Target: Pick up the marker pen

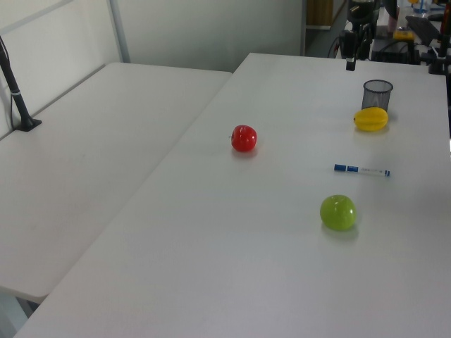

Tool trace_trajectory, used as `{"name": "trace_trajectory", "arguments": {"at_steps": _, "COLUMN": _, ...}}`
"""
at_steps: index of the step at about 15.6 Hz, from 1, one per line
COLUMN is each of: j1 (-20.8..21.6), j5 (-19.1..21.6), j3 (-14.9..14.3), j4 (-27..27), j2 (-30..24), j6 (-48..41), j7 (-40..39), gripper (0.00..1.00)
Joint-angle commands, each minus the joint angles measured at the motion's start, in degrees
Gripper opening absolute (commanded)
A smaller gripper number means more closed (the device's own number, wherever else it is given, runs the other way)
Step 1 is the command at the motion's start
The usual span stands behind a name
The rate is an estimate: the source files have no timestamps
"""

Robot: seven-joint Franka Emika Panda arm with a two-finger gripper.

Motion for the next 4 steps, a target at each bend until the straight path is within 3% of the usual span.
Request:
{"name": "trace_trajectory", "arguments": {"at_steps": 1, "j1": -0.8, "j5": 0.8, "j3": 0.4, "j4": -1.9, "j2": -2.0, "j6": 0.2, "j7": 0.7, "gripper": 1.0}}
{"name": "trace_trajectory", "arguments": {"at_steps": 4, "j1": -1.0, "j5": 0.8, "j3": 0.4, "j4": -1.9, "j2": -2.0, "j6": 0.2, "j7": 0.6, "gripper": 1.0}}
